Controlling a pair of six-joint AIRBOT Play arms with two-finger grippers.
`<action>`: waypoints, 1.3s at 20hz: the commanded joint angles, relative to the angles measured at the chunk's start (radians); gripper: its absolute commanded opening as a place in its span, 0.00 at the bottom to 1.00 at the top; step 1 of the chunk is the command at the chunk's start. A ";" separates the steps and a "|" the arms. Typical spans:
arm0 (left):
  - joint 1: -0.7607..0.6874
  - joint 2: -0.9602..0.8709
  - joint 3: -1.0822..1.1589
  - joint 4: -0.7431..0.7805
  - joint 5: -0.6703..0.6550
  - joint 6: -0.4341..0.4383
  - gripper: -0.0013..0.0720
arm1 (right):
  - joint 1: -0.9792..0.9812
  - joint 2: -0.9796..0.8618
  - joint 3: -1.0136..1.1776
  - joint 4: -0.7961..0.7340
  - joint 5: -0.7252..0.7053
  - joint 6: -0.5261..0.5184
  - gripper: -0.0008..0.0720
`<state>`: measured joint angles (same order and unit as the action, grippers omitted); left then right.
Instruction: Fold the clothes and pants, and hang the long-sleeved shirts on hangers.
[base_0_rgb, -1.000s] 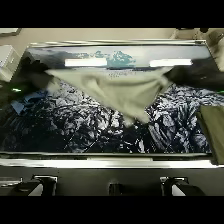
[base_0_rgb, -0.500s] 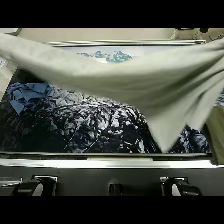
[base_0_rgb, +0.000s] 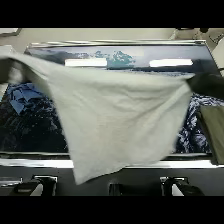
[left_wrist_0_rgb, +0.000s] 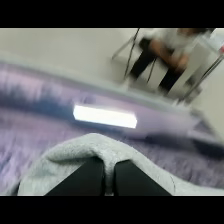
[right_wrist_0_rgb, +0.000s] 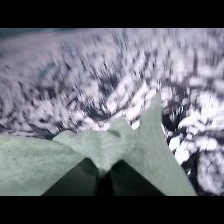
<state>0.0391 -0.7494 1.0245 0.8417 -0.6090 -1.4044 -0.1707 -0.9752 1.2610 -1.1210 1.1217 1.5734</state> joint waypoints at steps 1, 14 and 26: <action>-0.016 -0.205 -0.166 0.002 -0.034 -0.123 0.05 | 0.000 -0.267 -0.124 0.114 -0.185 0.100 0.08; 0.050 -0.362 -0.235 -0.096 -0.196 -0.058 0.05 | -0.110 -0.390 -0.348 -0.055 0.514 -0.071 0.93; 0.047 -0.362 -0.235 -0.090 -0.214 -0.057 0.05 | -0.111 -0.245 -0.760 0.264 0.028 0.011 0.15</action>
<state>0.0849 -1.1103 0.7898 0.7506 -0.8200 -1.4647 -0.2817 -1.2255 0.5159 -0.9848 1.3079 1.5394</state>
